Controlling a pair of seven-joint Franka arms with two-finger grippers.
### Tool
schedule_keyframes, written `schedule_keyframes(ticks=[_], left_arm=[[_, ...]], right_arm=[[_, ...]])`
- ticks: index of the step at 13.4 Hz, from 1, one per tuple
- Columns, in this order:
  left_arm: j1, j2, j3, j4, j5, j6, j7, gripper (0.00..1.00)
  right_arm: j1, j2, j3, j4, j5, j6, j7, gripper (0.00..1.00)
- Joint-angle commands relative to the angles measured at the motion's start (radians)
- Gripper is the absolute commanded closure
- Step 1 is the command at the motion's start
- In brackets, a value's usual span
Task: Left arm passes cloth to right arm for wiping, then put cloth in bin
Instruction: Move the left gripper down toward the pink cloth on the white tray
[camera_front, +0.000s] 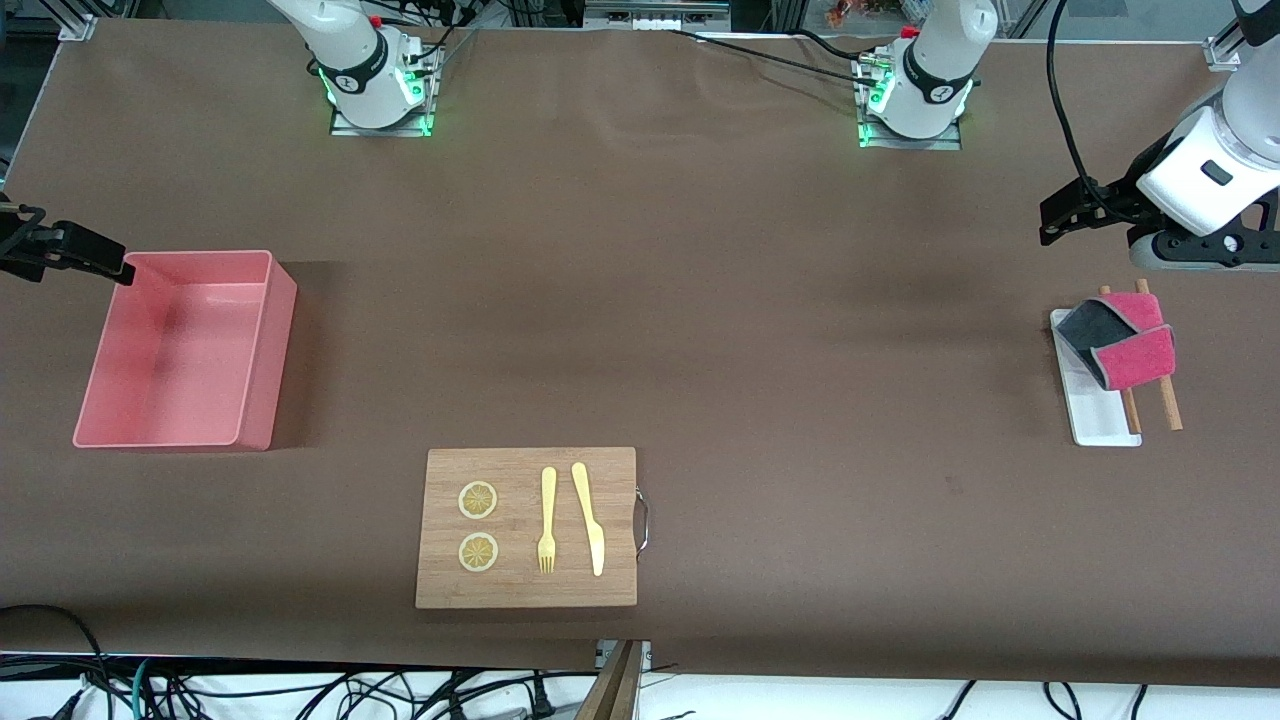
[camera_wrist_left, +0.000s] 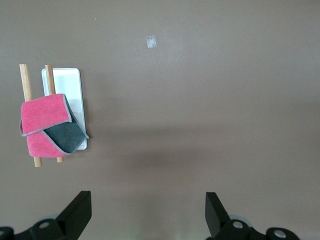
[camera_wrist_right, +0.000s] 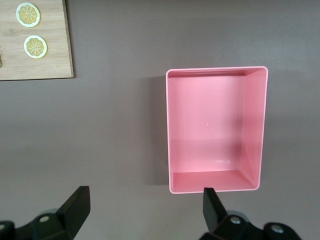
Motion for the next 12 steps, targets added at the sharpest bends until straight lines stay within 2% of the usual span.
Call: schedule_keyframes(ticks=[1,12], left_arm=[[-0.003,0.01,0.001,0.025,0.015,-0.018,-0.008,0.0],[0.012,0.011,0.008,0.03,0.015,-0.025,-0.011,0.0]], right_arm=[[0.0,0.002,0.001,0.002,0.005,0.002,-0.007,0.0],[-0.003,0.004,0.001,0.002,0.005,0.002,-0.008,0.0]])
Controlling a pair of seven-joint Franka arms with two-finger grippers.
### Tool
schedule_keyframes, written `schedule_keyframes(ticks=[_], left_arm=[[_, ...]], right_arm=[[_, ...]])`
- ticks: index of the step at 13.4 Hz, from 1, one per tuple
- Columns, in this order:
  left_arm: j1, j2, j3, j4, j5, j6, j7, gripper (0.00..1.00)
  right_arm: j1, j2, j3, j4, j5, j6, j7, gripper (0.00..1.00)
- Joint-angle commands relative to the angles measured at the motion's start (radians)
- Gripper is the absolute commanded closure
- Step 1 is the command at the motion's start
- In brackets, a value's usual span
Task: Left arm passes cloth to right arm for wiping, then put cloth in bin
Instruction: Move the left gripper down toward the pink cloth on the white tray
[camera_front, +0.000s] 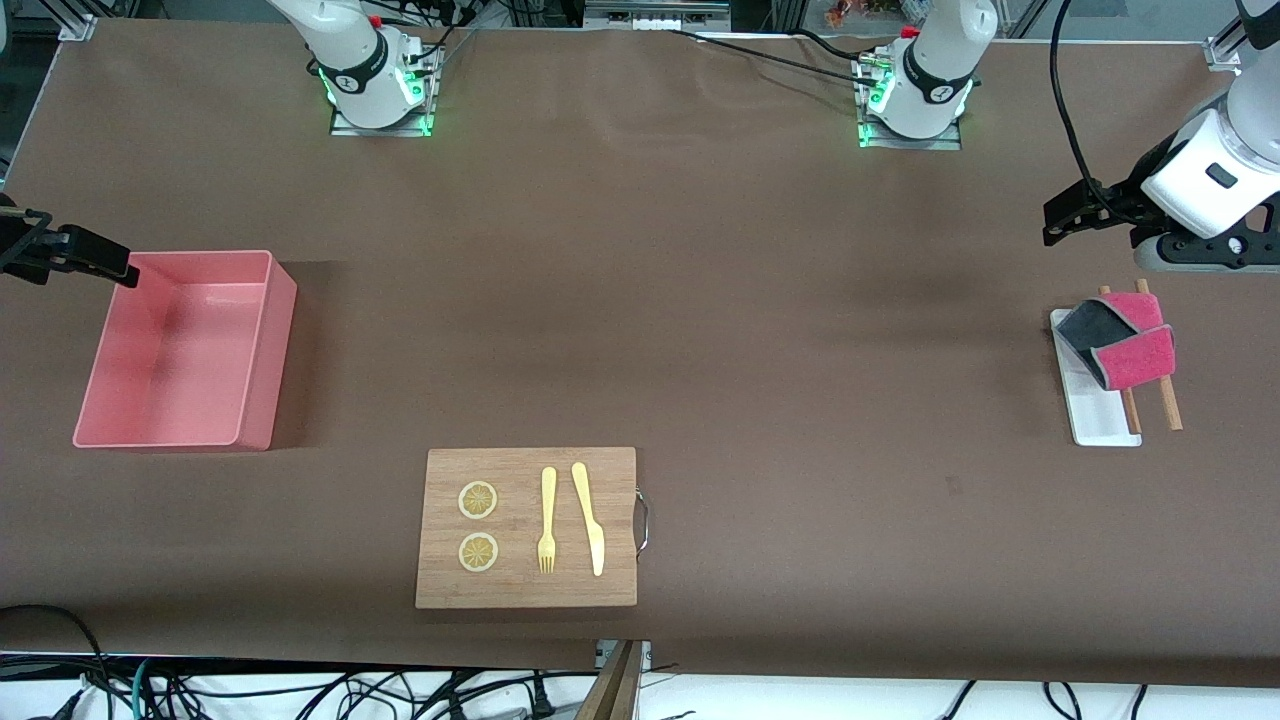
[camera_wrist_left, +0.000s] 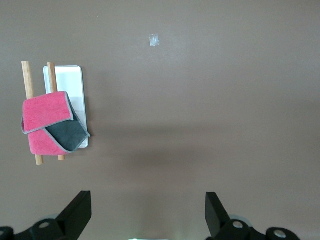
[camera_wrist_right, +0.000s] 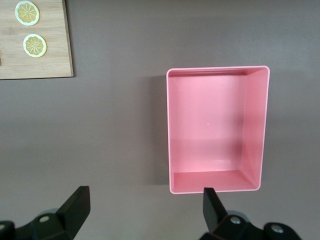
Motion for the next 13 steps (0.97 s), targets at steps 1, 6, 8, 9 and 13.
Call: schedule_keyframes(ticks=[1,6,8,9,13], left_arm=[[0.007,0.009,0.004,0.03,0.015,-0.022,-0.01,0.0],[0.021,0.005,0.003,0.028,0.015,-0.047,-0.008,0.0],[0.032,0.006,0.003,0.024,0.013,-0.047,-0.008,0.0],[0.044,0.009,0.004,0.019,0.013,-0.041,-0.008,0.0],[0.098,0.002,-0.002,-0.033,0.0,0.015,-0.001,0.0]], right_arm=[[-0.001,-0.003,0.001,0.002,0.006,0.002,-0.006,0.0],[-0.003,-0.003,-0.001,0.002,0.005,0.002,-0.007,0.0],[-0.003,-0.005,-0.001,0.002,0.005,0.0,-0.007,0.0],[-0.003,-0.003,-0.001,0.002,0.006,0.002,-0.006,0.0],[-0.003,-0.003,0.001,0.002,0.006,0.002,-0.007,0.0]])
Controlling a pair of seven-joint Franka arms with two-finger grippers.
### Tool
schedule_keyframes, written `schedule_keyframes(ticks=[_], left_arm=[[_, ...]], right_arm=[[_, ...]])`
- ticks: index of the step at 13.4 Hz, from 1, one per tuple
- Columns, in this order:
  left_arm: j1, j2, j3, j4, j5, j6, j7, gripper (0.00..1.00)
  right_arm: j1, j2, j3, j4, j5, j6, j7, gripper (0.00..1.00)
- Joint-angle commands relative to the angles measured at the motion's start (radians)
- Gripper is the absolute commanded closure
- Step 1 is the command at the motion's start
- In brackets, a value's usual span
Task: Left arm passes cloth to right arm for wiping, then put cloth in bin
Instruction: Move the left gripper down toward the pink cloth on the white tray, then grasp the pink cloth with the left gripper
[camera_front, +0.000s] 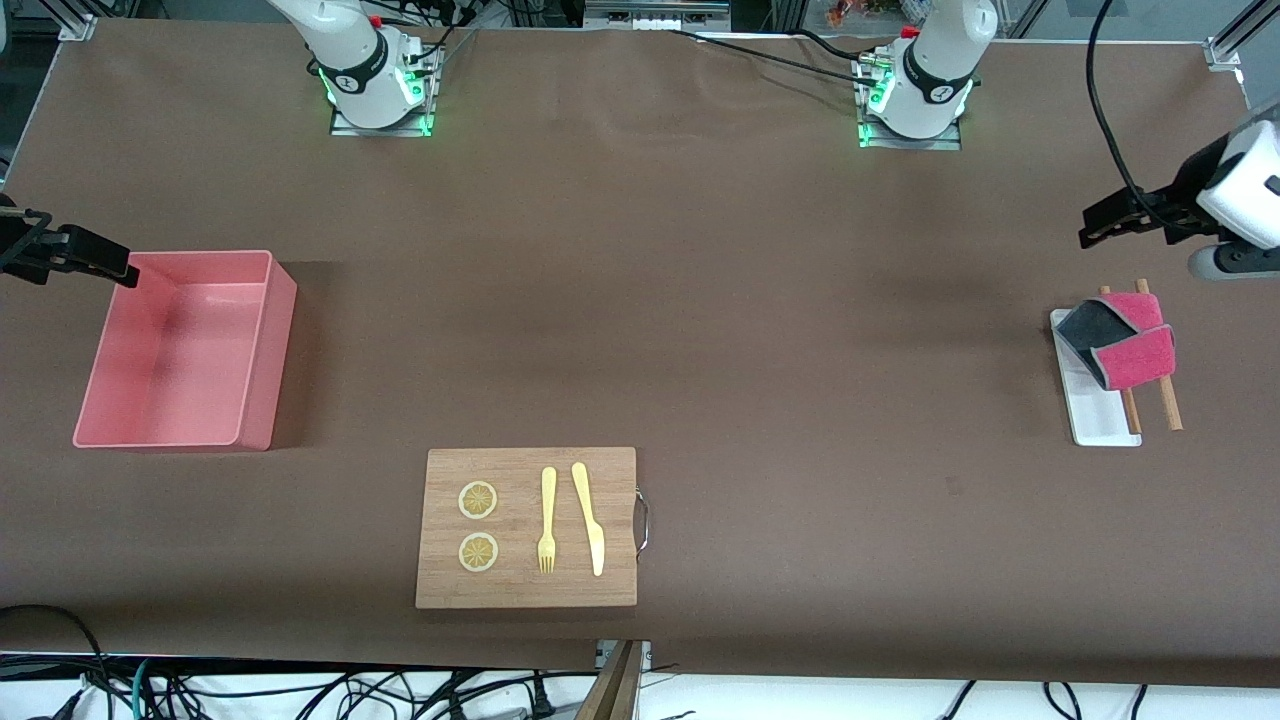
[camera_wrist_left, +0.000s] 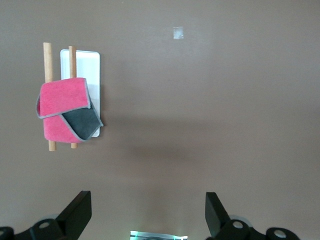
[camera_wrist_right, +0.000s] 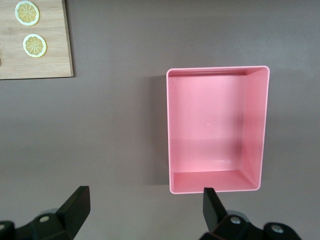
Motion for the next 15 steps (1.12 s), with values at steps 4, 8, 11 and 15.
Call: schedule_keyframes(ticks=[4,8,11,15], left_arm=[[0.012,0.017,-0.01,-0.028,0.01,0.037,0.003,0.0],[0.011,0.115,-0.011,0.036,0.061,0.032,0.009,0.0],[0.031,0.126,-0.007,0.047,0.085,0.039,0.076,0.0],[0.158,0.186,-0.007,-0.089,0.138,0.263,0.194,0.0]], right_arm=[[-0.003,-0.003,0.001,0.002,0.006,0.002,-0.007,0.0],[-0.003,-0.003,0.001,0.002,0.008,0.002,-0.007,0.0],[-0.003,-0.003,0.001,0.002,0.009,0.002,-0.006,0.0],[0.008,0.008,0.007,-0.003,0.009,0.005,0.005,0.0]])
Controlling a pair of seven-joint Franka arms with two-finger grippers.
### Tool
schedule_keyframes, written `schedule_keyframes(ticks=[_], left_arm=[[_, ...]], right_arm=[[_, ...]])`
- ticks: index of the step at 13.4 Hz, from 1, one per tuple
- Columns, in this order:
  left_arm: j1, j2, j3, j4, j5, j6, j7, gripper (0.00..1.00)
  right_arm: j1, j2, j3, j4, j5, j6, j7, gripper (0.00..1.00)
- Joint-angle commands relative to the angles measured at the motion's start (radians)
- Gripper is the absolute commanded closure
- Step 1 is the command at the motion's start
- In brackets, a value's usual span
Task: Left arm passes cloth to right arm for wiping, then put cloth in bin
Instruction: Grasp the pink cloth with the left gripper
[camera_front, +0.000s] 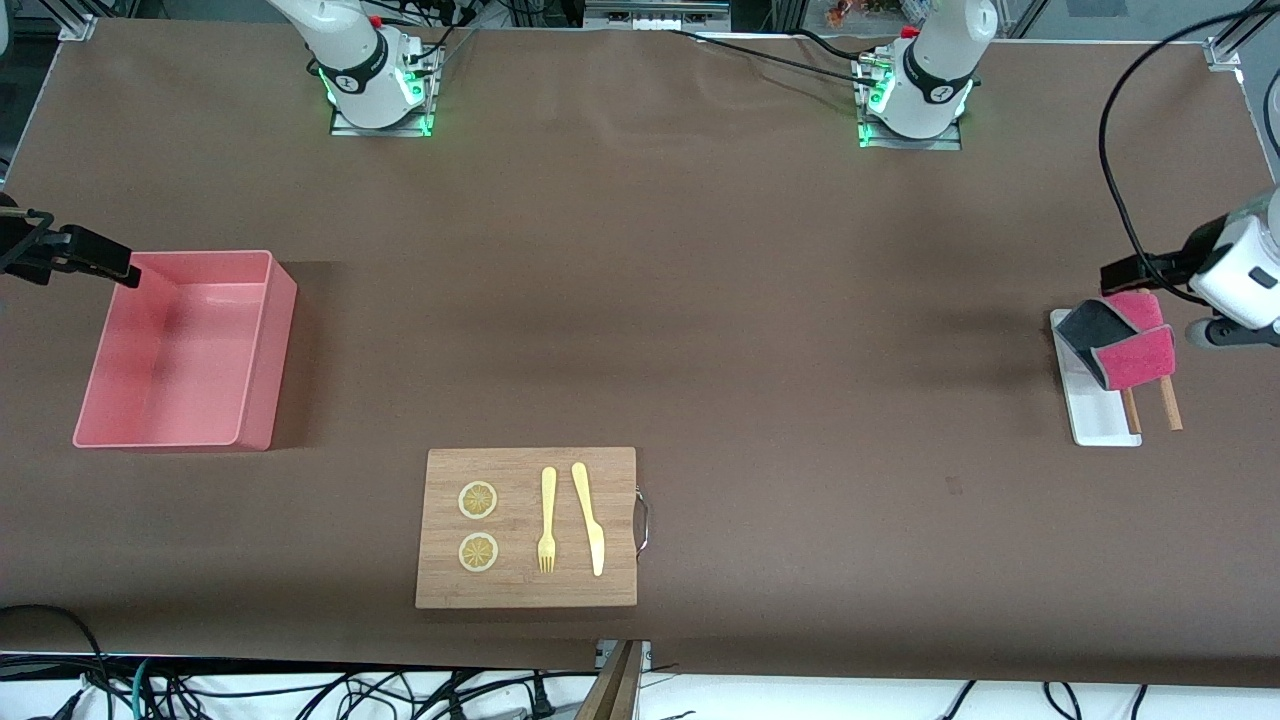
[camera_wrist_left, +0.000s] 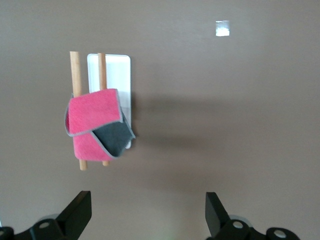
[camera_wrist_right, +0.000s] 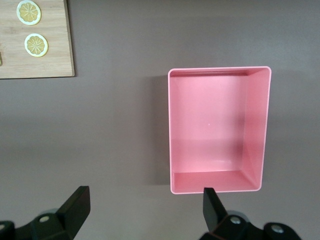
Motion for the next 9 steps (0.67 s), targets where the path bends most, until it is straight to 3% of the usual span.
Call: schedule_keyframes(ticks=[1,2,5,9], left_arm=[[0.118,0.026,-0.005,-0.144,0.023,0.251,0.175,0.0],[0.167,0.043,-0.005,-0.181,0.025,0.314,0.208,0.0],[0.265,0.133,-0.006,-0.175,0.025,0.393,0.287,0.0],[0.327,0.216,-0.008,-0.131,0.0,0.408,0.348,0.0]], right_arm=[[0.008,0.021,0.003,-0.001,0.01,0.005,0.003,0.0],[0.008,0.025,0.003,-0.001,0.009,0.008,0.002,0.0],[0.026,0.037,0.003,-0.002,0.006,0.017,-0.003,0.0],[0.039,0.058,0.003,-0.004,0.004,0.015,-0.009,0.0]])
